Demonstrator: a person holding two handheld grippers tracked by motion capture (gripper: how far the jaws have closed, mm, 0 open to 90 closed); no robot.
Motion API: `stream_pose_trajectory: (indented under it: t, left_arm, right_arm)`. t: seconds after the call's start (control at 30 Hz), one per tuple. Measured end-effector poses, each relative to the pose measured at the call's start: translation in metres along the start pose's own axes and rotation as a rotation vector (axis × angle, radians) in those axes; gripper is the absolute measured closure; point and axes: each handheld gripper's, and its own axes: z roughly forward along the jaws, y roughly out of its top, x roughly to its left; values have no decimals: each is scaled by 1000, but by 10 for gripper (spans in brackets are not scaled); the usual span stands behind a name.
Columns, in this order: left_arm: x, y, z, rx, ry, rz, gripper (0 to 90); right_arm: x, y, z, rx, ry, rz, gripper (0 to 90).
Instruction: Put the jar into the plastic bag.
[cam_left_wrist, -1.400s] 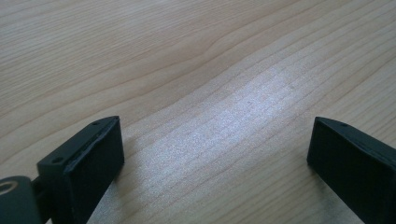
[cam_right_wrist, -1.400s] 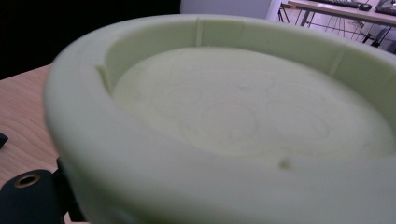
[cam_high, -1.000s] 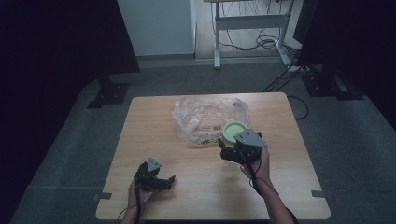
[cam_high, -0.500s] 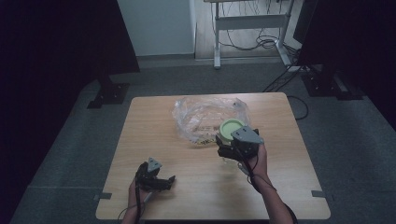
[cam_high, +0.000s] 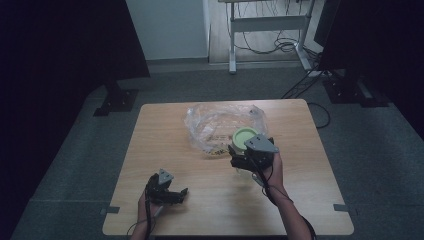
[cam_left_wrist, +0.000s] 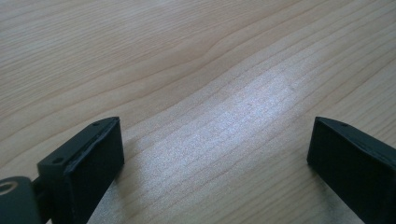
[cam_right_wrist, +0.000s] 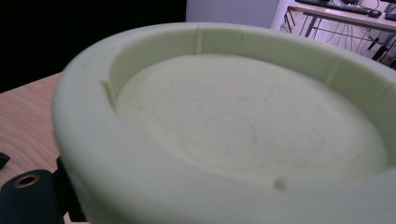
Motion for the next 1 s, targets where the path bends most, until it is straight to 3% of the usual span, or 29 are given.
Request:
stream_pose_trajectory:
  t: [0.63, 1.0]
  left_arm:
    - [0, 0, 0, 0, 1, 0, 32]
    - [0, 0, 0, 0, 6, 1, 26]
  right_arm:
    - [3, -9, 9, 19, -1, 14, 94]
    - [4, -2, 13, 18, -1, -1, 95]
